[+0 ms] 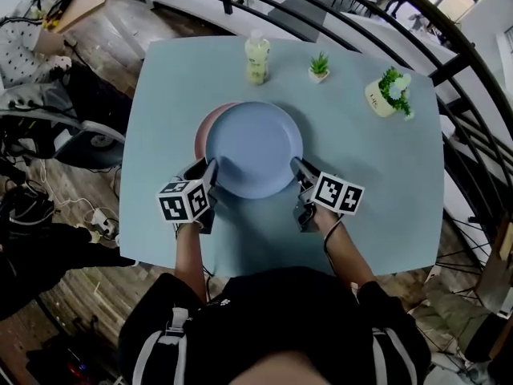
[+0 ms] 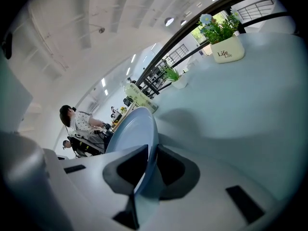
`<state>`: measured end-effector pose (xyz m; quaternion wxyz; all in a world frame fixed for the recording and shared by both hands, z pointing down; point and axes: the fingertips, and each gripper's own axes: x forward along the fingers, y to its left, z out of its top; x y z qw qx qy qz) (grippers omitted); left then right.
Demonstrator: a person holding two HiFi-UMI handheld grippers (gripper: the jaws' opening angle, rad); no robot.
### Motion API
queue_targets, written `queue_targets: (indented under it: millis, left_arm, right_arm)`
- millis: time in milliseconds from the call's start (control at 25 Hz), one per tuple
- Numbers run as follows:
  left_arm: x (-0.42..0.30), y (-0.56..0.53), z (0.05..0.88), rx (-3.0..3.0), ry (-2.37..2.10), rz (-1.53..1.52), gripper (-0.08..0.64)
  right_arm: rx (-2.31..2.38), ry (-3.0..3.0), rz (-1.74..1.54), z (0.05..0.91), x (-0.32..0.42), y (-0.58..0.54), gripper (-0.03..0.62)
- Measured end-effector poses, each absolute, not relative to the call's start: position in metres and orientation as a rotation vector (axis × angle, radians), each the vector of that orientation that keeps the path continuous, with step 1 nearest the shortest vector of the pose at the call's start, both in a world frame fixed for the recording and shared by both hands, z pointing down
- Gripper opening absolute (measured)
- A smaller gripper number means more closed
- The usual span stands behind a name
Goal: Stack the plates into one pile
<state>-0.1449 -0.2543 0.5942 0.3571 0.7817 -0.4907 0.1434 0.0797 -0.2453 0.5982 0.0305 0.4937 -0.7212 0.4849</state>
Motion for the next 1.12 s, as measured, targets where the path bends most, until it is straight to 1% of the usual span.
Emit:
queue_targets:
  millis: [280, 600, 800, 960, 1120]
  left_arm:
    - [-0.154, -0.251, 0.601, 1.984, -1.328, 0.376, 0.069]
    - [-0.185, -0.273, 0.603, 1.929, -1.384, 0.387, 0.069]
    - [-0.190, -0.271, 0.605, 1.925, -1.417, 0.369, 0.069]
    - [-0.197, -0.273, 0.601, 1.925, -1.475, 0.254, 0.069]
    - [-0.199, -0.273, 0.597, 1.930, -1.505, 0.231, 0.069]
  right_arm:
    - [1.447, -2.269, 1.448, 0.600, 0.070, -0.245, 0.077]
    - [1.363, -2.281, 1.458, 0.600, 0.040, -0.261, 0.106]
    - [1.347, -2.287, 1.446, 0.602, 0.039, -0.258, 0.115]
    - [1.352, -2.297, 1.447, 0.602, 0.044, -0.257, 0.110]
    - [1.416, -2.305, 1.441, 0.591, 0.057, -0.260, 0.106]
